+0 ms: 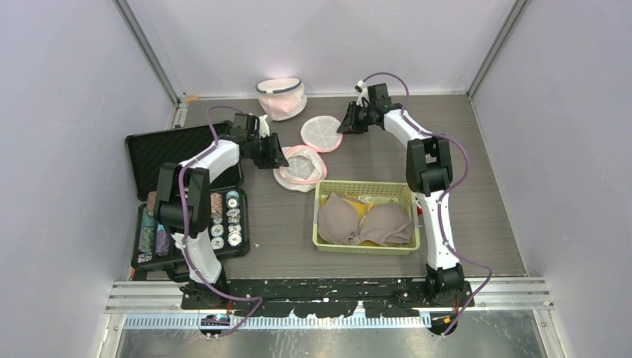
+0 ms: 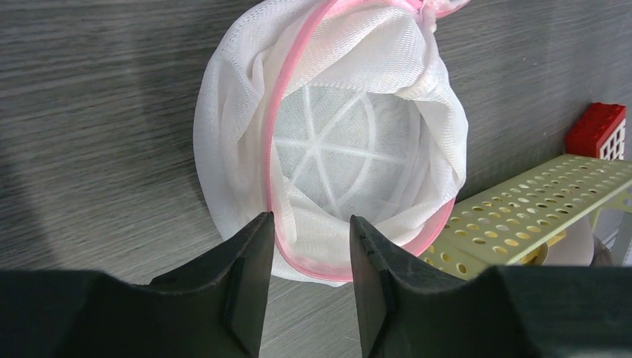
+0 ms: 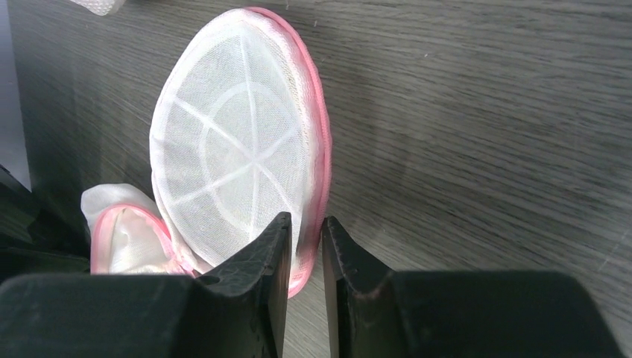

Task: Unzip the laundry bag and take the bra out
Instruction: Close the laundry bag at the center of the board.

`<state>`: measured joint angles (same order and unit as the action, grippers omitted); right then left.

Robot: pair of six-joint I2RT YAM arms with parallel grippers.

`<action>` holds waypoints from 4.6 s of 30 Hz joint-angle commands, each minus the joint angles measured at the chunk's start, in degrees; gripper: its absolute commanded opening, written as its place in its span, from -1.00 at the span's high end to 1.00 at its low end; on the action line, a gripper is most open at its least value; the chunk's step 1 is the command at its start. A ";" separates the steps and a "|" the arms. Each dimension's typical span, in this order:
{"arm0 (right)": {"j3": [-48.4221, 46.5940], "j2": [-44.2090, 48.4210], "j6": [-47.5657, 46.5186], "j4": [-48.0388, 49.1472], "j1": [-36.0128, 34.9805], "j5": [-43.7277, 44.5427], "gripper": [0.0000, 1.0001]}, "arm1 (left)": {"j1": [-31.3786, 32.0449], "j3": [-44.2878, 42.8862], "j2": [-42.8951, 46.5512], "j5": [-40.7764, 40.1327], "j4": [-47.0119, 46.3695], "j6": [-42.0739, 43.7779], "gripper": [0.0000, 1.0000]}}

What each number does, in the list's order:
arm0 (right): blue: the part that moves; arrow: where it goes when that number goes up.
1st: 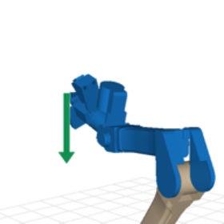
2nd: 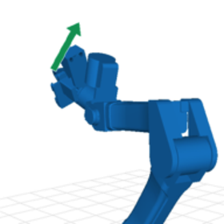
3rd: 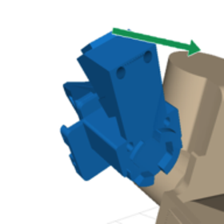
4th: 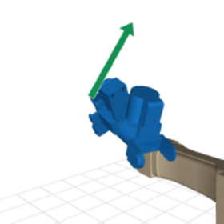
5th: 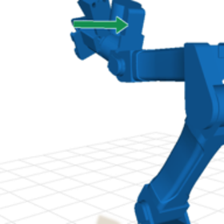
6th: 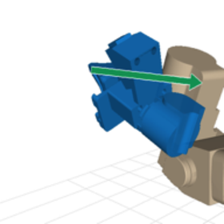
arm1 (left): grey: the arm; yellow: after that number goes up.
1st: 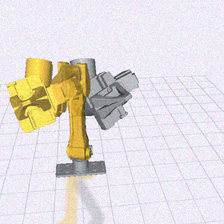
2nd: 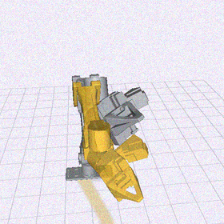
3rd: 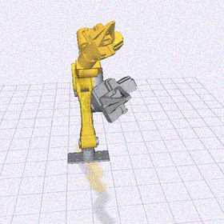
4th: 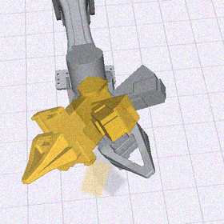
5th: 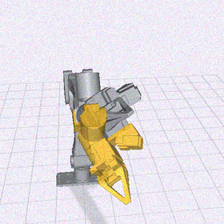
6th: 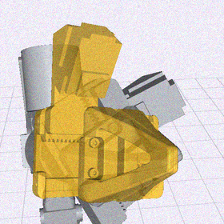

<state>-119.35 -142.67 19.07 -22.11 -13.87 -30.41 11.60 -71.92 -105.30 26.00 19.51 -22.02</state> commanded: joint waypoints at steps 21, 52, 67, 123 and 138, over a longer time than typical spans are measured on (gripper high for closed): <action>-0.55 6.03 4.38 4.35 2.28 -5.88 0.99 | 3.26 -0.60 1.98 -6.25 2.06 0.93 0.61; 27.91 42.37 -33.35 10.82 6.33 4.59 0.99 | 6.60 -36.71 -20.24 9.98 8.66 -1.06 1.00; 41.93 46.20 -54.48 27.50 -7.51 16.04 0.99 | 5.46 -42.70 -25.38 10.30 10.44 0.08 1.00; -4.39 4.38 -11.29 -0.75 -1.79 -3.42 -0.62 | 4.04 -7.31 -9.60 18.81 -11.43 1.18 -0.15; -2.60 2.33 -9.27 -2.20 -1.48 -6.01 0.10 | 7.32 -10.46 -13.96 19.89 -13.22 2.23 0.55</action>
<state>-121.93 -141.73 9.47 -24.45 -15.40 -34.06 18.90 -79.70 -119.57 44.12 8.49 -20.58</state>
